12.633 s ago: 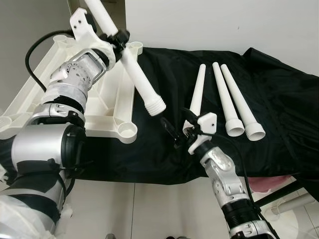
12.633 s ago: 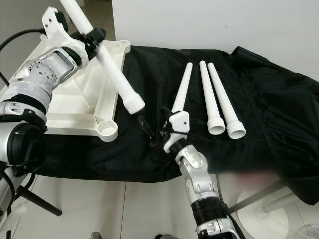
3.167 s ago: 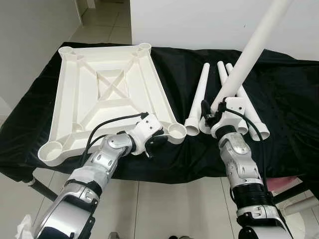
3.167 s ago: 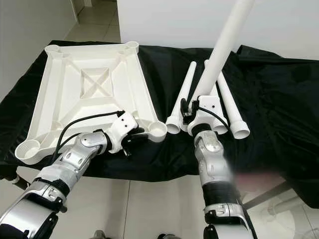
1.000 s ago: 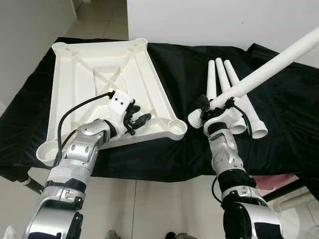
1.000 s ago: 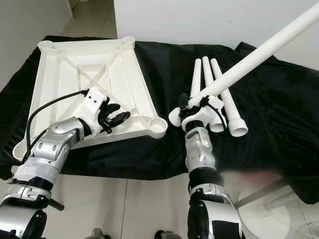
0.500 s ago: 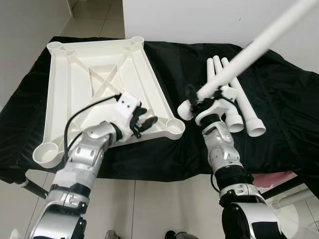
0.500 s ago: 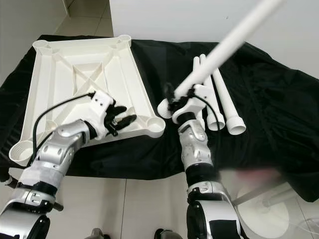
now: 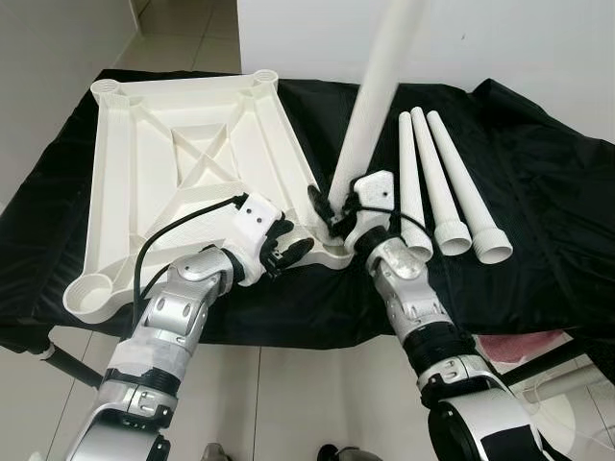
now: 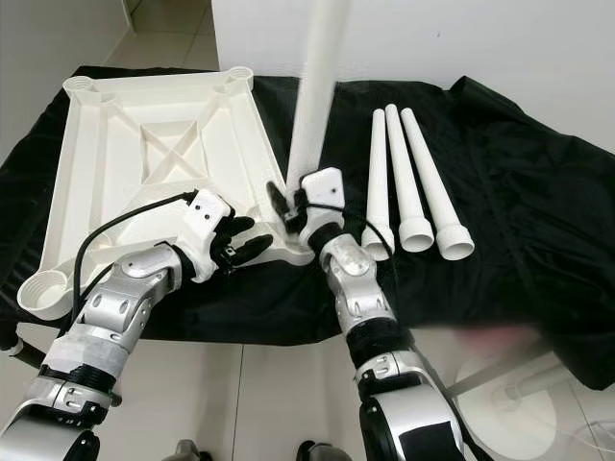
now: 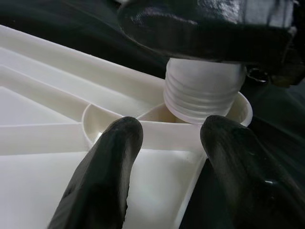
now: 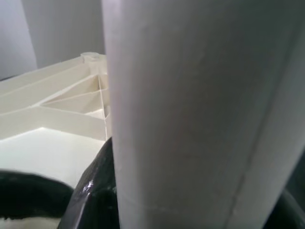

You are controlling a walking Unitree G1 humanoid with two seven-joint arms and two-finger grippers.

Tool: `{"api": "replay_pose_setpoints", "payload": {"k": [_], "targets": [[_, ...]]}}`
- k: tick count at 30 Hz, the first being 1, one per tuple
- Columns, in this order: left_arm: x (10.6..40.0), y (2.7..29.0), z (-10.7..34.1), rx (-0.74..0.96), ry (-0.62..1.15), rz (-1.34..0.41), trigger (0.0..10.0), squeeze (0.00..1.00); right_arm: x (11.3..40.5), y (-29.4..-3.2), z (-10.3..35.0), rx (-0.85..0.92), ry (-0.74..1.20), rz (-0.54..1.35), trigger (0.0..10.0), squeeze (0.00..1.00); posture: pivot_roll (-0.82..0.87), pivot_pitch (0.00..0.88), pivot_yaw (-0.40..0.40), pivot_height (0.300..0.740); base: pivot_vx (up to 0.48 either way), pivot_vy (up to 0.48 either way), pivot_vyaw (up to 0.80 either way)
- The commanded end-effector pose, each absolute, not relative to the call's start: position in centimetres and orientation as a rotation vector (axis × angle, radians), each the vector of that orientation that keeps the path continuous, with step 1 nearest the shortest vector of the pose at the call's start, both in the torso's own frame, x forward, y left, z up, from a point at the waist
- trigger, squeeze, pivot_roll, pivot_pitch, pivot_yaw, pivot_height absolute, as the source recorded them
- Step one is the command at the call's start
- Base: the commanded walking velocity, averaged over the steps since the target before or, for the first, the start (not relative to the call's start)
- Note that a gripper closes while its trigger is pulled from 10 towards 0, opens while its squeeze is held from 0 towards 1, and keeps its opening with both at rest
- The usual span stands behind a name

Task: Building children table

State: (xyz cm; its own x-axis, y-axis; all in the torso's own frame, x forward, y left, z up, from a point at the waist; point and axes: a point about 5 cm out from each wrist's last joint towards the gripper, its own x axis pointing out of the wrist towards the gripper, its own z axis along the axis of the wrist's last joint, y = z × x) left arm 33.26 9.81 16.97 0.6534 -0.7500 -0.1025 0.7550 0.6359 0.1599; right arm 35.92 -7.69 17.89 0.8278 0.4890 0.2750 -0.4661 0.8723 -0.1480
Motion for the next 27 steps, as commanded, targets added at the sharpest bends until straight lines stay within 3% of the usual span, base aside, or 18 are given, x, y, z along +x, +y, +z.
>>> {"api": "replay_pose_setpoints", "payload": {"k": [1, 15, 27], "targets": [[33.2, 10.3, 16.8, 0.197, 0.036, -0.831, 10.0, 0.00, 35.7, -7.7, 16.6, -0.125, -0.275, 0.516, 10.0, 0.00, 0.02, 0.086, -0.062, 0.740, 0.000, 0.000, 0.00], [30.9, 11.4, 15.9, 0.239, 0.031, -0.886, 10.0, 0.00, 34.5, -9.5, 14.7, -0.149, -0.262, 0.503, 10.0, 0.00, 0.04, 0.075, -0.074, 0.740, 0.000, 0.000, 0.00], [30.9, 11.7, 15.9, 0.245, 0.038, -0.864, 10.0, 0.00, 33.9, -10.8, 13.4, -0.099, -0.251, 0.484, 10.0, 0.00, 0.03, 0.073, -0.066, 0.740, 0.000, 0.000, 0.00]]}}
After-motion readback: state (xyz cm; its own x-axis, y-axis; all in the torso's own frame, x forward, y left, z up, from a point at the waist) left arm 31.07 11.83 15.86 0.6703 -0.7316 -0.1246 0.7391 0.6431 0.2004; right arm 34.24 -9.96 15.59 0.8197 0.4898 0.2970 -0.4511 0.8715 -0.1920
